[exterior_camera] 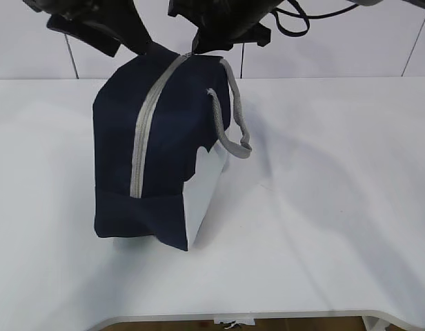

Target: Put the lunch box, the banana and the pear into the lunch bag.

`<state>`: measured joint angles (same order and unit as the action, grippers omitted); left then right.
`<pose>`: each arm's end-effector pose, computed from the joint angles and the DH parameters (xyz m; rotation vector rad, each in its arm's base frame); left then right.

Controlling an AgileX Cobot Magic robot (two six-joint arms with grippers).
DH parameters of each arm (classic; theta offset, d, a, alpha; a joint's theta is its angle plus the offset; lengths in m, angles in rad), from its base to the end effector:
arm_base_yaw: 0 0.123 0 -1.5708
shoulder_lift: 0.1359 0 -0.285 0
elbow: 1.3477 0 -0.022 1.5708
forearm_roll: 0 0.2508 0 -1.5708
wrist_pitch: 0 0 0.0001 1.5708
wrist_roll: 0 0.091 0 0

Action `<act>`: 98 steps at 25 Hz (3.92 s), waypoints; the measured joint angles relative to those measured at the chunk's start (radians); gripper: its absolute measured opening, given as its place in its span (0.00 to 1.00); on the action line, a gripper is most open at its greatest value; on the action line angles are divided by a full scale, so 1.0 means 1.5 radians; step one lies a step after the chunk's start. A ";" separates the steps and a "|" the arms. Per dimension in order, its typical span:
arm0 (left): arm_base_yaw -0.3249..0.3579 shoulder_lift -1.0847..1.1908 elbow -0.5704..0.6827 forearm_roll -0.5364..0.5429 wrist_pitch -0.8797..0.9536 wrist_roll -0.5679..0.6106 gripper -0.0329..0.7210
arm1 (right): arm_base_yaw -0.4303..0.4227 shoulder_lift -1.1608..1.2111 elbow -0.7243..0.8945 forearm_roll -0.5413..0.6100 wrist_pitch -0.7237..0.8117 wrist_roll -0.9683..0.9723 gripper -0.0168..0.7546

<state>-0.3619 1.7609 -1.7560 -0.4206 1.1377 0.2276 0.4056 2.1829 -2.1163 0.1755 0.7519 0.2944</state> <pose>0.3468 -0.1674 0.3635 0.6582 2.5122 -0.6087 0.4660 0.2119 0.2992 -0.0428 2.3534 0.5561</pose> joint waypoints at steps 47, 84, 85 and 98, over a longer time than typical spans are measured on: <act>0.039 0.148 -0.077 -0.071 0.042 0.141 0.04 | 0.000 0.006 -0.012 0.001 -0.003 -0.003 0.02; 0.003 0.018 -0.071 -0.054 0.077 0.147 0.04 | -0.023 0.048 -0.084 -0.061 0.107 -0.015 0.02; 0.003 0.017 -0.071 -0.054 0.078 0.147 0.04 | -0.023 0.051 -0.084 -0.059 0.111 -0.015 0.02; 0.003 0.015 -0.071 -0.053 0.086 0.147 0.04 | -0.027 0.058 -0.084 -0.032 0.171 -0.015 0.02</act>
<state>-0.3569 1.7839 -1.8624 -0.5001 1.2663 0.4488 0.3645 2.2699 -2.2428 0.1280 1.0085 0.2715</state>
